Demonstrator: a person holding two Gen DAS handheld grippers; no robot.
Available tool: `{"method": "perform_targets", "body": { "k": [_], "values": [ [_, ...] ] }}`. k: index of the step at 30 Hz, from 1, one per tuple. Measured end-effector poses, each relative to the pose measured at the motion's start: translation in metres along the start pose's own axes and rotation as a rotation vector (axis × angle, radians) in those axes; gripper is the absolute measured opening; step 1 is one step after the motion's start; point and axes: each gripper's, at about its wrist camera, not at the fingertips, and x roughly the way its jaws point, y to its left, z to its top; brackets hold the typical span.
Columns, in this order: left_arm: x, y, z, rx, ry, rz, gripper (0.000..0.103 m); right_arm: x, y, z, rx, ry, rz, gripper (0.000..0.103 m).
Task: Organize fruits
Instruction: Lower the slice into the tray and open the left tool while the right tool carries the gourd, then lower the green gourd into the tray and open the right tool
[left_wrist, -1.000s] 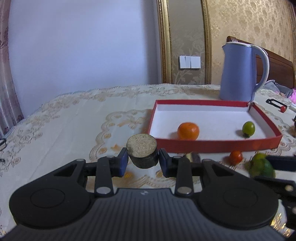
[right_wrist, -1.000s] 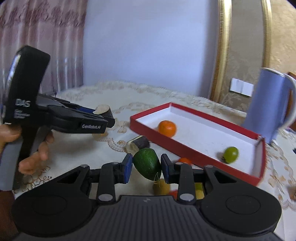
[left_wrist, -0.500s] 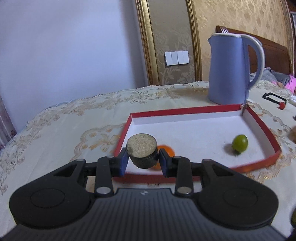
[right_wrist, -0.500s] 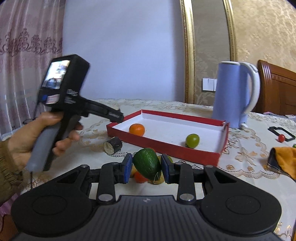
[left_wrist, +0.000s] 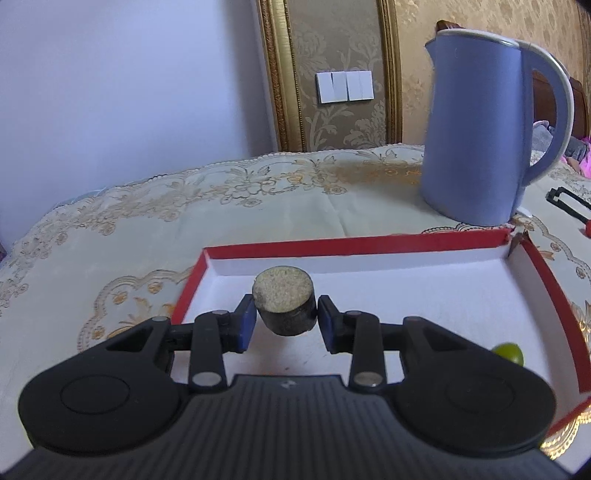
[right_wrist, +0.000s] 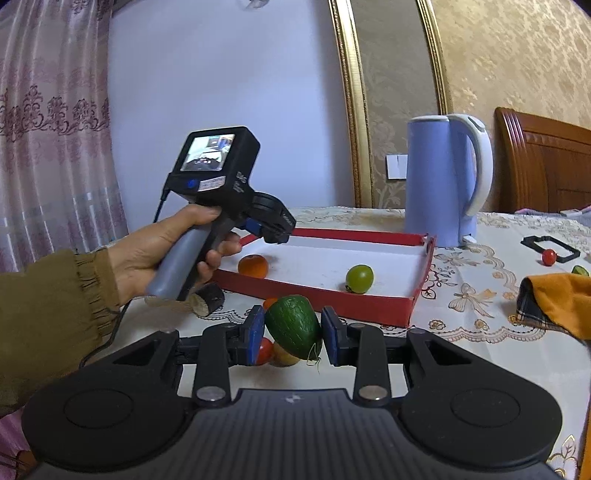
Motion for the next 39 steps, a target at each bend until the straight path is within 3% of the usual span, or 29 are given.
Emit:
{"method": "perform_targets", "body": {
  "k": [3,5,7,9,14,18,21,24,39],
  "values": [
    [-0.006,-0.001,-0.003,-0.007,-0.021,0.005,0.061,0.003,-0.003,0.001,0.014,0.001,-0.002,0.033],
    [-0.021,0.001,-0.006,0.013,-0.064,0.032,0.069,0.006,-0.004,0.001,0.021,0.002,-0.003,0.033],
    [-0.043,0.009,-0.010,0.024,-0.118,0.057,0.092,0.008,-0.004,0.001,0.025,0.006,-0.005,0.033],
    [-0.069,0.026,-0.022,-0.012,-0.163,0.074,0.103,0.013,-0.004,0.000,0.032,0.009,-0.009,0.033],
    [-0.108,0.076,-0.073,-0.127,-0.190,0.125,0.103,0.025,-0.004,0.005,0.052,-0.002,-0.012,0.033],
    [-0.112,0.103,-0.114,-0.195,-0.184,0.228,0.103,0.039,-0.003,0.015,0.063,-0.024,-0.036,0.033],
    [-0.106,0.118,-0.132,-0.234,-0.148,0.244,0.103,0.044,0.001,0.020,0.074,-0.044,-0.047,0.033],
    [-0.106,0.129,-0.134,-0.288,-0.138,0.203,0.103,0.050,0.006,0.021,0.076,-0.039,-0.043,0.033],
    [-0.098,0.131,-0.140,-0.299,-0.083,0.150,0.103,0.079,-0.003,0.042,0.079,-0.035,-0.058,0.033]
  ]
}}
